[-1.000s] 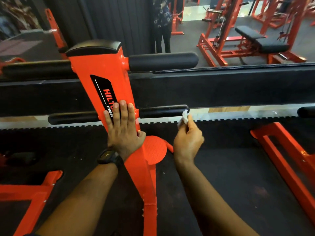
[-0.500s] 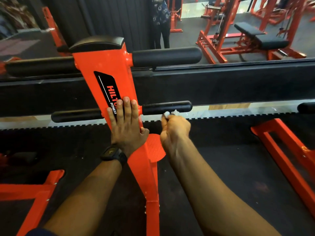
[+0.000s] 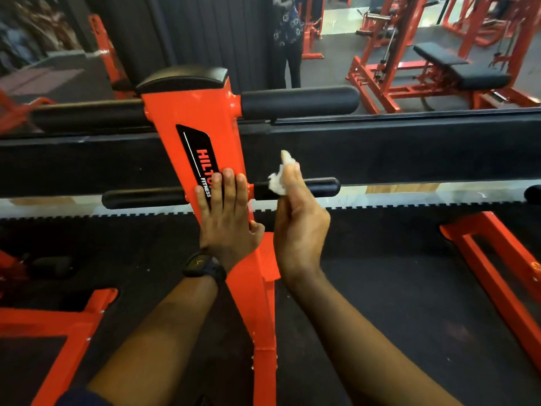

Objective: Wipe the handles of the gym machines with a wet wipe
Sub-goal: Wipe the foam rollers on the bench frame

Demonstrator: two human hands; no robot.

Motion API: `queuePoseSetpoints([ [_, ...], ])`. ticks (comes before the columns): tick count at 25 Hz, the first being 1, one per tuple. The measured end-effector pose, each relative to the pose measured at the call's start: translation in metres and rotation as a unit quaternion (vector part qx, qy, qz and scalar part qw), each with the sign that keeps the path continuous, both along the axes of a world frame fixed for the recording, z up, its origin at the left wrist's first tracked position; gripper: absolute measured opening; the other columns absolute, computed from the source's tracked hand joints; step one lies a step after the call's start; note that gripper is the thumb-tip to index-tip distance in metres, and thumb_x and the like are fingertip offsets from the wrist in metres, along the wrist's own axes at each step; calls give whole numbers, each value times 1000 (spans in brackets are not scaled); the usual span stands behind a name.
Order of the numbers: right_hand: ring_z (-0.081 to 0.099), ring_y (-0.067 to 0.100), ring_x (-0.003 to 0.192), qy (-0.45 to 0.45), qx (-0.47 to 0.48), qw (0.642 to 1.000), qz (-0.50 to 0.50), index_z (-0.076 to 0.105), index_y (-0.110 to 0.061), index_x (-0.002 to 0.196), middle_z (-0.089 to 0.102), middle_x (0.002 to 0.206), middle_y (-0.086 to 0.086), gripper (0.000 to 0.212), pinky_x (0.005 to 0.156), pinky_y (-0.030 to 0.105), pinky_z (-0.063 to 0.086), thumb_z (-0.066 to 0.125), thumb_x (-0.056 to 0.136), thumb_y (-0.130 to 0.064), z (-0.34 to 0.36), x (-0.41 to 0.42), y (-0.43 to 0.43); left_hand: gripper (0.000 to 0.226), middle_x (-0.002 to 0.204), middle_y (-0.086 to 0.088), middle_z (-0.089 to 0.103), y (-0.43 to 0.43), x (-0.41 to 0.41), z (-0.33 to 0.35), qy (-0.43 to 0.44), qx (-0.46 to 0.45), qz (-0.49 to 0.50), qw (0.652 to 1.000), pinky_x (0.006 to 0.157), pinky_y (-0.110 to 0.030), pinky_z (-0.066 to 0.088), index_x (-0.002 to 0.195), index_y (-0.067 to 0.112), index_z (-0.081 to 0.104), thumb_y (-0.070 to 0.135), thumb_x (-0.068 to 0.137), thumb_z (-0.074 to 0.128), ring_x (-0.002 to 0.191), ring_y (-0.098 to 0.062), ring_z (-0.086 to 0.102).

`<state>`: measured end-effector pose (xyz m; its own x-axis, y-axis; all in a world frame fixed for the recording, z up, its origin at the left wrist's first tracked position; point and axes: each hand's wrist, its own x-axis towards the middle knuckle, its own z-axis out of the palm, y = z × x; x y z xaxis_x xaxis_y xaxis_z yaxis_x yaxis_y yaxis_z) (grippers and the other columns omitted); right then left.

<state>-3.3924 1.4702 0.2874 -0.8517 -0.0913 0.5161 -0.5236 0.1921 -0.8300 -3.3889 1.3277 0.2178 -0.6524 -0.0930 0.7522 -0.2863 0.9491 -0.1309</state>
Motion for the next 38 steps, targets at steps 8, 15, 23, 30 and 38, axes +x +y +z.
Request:
queuePoseSetpoints([
  [8,62,22,96,293,482,826,7,70,-13,97,65,94,2,14,72,32,54,57,92,-14,12,-74,11,117,163,-9,-27,2,2,2,-9,-2,12,1000,122,-56,-8,156,9,-17,38,66,52,152,-27,-21],
  [15,53,22,111,145,520,838,-78,60,-12,117,57,114,3,22,77,32,52,57,95,-10,22,-72,46,129,163,-9,-27,2,2,1,-1,-10,6,1000,121,-56,-10,156,8,-17,33,62,68,152,-28,-21],
  [23,52,35,97,250,322,907,-104,66,-2,120,64,111,13,36,74,38,51,64,85,6,-16,-76,57,119,164,-8,-23,5,0,1,11,5,-1,1000,122,-56,-6,157,8,-13,32,64,57,153,-28,-16],
  [30,54,37,98,227,268,933,-80,69,-4,112,63,122,17,19,82,41,52,66,93,-4,-31,-65,54,121,166,-5,-20,6,12,6,-11,23,-26,999,123,-57,2,158,13,-13,31,64,60,154,-26,-10],
  [38,53,39,128,430,160,888,-11,59,8,130,55,139,24,33,112,44,39,45,106,-9,61,-45,7,100,164,-14,13,15,20,67,117,10,-66,991,123,-56,8,154,1,22,17,71,76,155,-24,1],
])
